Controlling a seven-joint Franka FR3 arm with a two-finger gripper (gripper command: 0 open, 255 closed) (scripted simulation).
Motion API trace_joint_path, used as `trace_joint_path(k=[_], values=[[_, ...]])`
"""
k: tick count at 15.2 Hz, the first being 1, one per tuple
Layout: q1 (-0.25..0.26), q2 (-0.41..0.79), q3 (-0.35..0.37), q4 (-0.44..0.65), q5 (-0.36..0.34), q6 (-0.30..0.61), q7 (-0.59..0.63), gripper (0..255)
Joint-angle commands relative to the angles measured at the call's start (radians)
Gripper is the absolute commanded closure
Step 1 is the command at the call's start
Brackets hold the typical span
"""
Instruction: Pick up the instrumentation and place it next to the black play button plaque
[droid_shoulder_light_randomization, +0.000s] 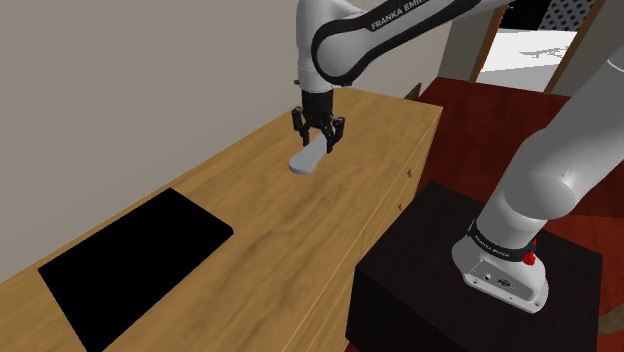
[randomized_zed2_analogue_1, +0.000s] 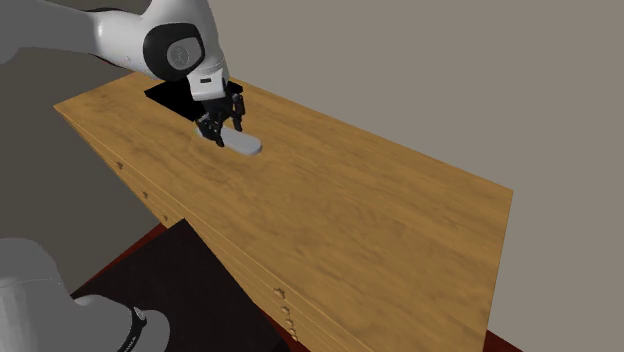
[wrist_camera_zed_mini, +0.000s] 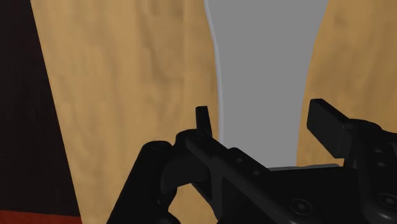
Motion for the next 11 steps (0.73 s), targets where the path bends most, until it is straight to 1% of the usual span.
trace_joint_path(k=[1,6,11], values=[[0.024,-0.013,0.031,-0.005,0.01,-0.005,0.051,255],[0.078,-0.018,0.109,-0.002,0.026,-0.007,0.174,255],[0.128,0.005,0.19,0.028,0.028,-0.009,0.305,255]])
